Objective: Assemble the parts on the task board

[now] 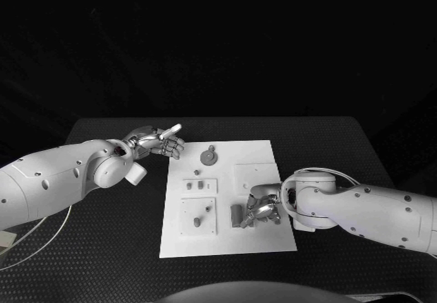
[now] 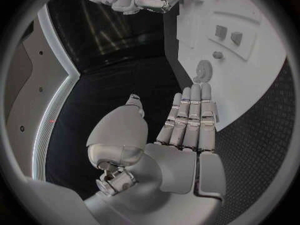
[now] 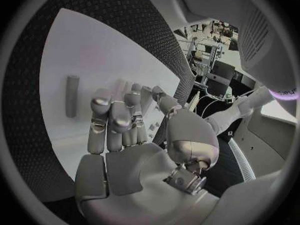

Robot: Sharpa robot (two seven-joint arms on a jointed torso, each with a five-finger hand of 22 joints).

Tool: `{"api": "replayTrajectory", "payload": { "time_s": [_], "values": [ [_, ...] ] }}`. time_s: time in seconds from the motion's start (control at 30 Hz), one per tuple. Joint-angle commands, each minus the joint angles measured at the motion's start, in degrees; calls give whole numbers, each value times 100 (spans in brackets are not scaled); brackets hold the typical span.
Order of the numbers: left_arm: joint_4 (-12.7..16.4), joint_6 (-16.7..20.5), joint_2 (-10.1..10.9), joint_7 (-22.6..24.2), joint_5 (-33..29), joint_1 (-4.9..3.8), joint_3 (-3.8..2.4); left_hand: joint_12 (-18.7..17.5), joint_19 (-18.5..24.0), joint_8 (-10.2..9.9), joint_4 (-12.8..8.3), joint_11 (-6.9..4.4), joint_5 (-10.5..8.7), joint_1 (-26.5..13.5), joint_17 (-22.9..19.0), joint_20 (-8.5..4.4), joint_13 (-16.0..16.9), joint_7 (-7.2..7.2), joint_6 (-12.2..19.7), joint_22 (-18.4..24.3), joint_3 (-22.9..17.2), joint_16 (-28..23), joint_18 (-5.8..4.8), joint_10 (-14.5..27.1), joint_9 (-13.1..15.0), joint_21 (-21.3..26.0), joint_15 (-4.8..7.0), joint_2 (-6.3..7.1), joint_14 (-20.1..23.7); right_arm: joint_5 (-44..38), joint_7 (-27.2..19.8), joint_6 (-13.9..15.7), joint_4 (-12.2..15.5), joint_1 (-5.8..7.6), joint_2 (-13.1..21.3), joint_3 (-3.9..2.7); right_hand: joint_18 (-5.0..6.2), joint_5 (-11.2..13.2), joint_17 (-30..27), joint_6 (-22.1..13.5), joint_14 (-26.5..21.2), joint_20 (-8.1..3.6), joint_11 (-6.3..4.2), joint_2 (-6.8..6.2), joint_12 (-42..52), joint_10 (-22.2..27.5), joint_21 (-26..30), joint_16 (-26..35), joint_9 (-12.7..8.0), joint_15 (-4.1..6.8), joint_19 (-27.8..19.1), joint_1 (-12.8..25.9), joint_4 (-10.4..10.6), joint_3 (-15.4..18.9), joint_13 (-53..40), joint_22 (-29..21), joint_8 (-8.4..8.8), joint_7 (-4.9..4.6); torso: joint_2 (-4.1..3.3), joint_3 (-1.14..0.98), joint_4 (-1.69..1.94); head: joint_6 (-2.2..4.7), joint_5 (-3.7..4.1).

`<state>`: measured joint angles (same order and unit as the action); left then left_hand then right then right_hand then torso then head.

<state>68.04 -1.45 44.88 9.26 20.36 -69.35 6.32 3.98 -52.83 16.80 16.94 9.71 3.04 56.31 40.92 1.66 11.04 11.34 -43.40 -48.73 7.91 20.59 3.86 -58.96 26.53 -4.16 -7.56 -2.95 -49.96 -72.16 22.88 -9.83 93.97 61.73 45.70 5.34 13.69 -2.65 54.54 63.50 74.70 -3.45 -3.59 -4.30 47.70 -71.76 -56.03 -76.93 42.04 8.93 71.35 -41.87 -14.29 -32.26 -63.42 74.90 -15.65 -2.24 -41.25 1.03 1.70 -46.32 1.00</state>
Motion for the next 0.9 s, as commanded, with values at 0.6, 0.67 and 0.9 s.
{"api": "replayTrajectory", "payload": {
  "time_s": [0.6,0.67,0.9],
  "values": [
    [8,-104,-9,20,-5,-4,-3,2,23,34,4,4,-24,58,14,17,-10,53,39,7,34,-45,101,36,-9,5,1,-30,-41,-433,68,117,-109,-2,-87,1,131,-21,-6,110,-40,-7,1,299,-17,-26,8,-33,15,62,20,263,290,3,-8,76,52,-51,-2,1,1,-14,7],
    [8,-108,-11,21,-4,-4,-3,2,23,34,4,4,-24,58,14,17,-10,53,39,7,36,-46,101,37,-9,5,0,-31,-41,-433,55,99,-108,-2,-74,1,131,-21,-5,109,-40,-8,1,295,-17,-25,8,-33,15,63,18,268,291,6,-9,77,53,-51,-1,1,2,-12,9],
    [0,-113,-5,17,-2,-4,-3,2,23,34,4,4,-24,59,16,17,-11,53,39,7,39,-48,101,38,-10,5,0,-33,-41,-224,-10,133,-42,-2,8,1,131,-21,-5,103,-48,-21,-1,180,-16,-20,1,-36,21,65,6,239,225,12,-15,90,61,-49,-1,-2,2,-12,7]
  ]
}}
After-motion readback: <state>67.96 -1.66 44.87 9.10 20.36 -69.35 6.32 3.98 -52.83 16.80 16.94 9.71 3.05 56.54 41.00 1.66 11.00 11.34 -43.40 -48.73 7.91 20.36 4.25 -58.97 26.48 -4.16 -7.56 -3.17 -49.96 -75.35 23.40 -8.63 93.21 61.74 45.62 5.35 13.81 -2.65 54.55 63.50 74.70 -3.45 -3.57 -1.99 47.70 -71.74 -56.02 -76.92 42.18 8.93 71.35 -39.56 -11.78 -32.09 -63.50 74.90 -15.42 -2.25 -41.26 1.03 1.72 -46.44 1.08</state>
